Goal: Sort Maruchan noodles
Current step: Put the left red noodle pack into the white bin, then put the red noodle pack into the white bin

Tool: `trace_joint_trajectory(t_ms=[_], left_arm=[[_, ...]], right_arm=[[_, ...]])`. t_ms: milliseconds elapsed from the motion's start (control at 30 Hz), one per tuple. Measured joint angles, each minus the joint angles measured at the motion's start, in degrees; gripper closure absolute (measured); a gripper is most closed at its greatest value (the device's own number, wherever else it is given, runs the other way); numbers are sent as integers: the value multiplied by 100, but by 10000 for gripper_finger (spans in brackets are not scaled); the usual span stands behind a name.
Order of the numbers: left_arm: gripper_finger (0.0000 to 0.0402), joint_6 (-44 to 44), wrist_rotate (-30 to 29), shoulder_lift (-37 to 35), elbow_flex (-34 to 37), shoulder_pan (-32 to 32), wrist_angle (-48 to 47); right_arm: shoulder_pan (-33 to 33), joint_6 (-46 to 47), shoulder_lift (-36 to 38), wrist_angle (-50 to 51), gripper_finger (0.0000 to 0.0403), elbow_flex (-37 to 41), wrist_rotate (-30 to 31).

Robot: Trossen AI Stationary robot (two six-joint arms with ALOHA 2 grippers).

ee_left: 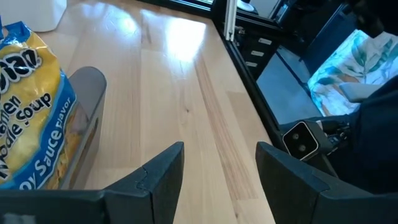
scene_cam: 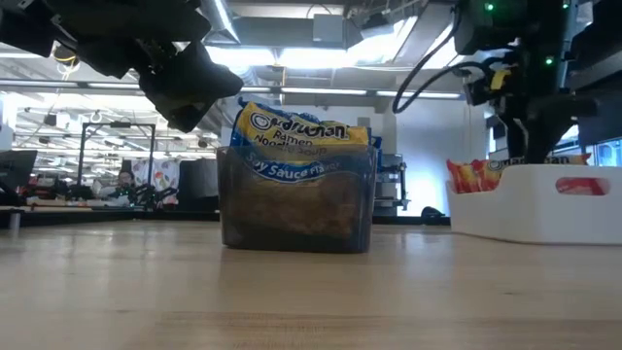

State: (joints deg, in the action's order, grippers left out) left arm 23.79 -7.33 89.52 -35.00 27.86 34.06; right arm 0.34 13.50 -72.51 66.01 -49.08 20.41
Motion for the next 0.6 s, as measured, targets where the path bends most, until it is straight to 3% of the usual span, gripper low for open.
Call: trace_joint_trajectory(t_ms=[200, 333, 467, 600], left_arm=[[207, -3, 12, 0, 0, 31, -1], [207, 0, 180, 0, 0, 33, -2], [207, 59, 388, -146, 0, -7, -235], [207, 363, 233, -557, 0, -117, -1003]], right_arm=[[0, 11, 0, 43, 178, 14, -275], [1, 228, 2, 251, 178, -542, -708], [-62, 303, 2, 404, 178, -1306, -55], [-689, 509, 2, 258, 178, -1758, 904]])
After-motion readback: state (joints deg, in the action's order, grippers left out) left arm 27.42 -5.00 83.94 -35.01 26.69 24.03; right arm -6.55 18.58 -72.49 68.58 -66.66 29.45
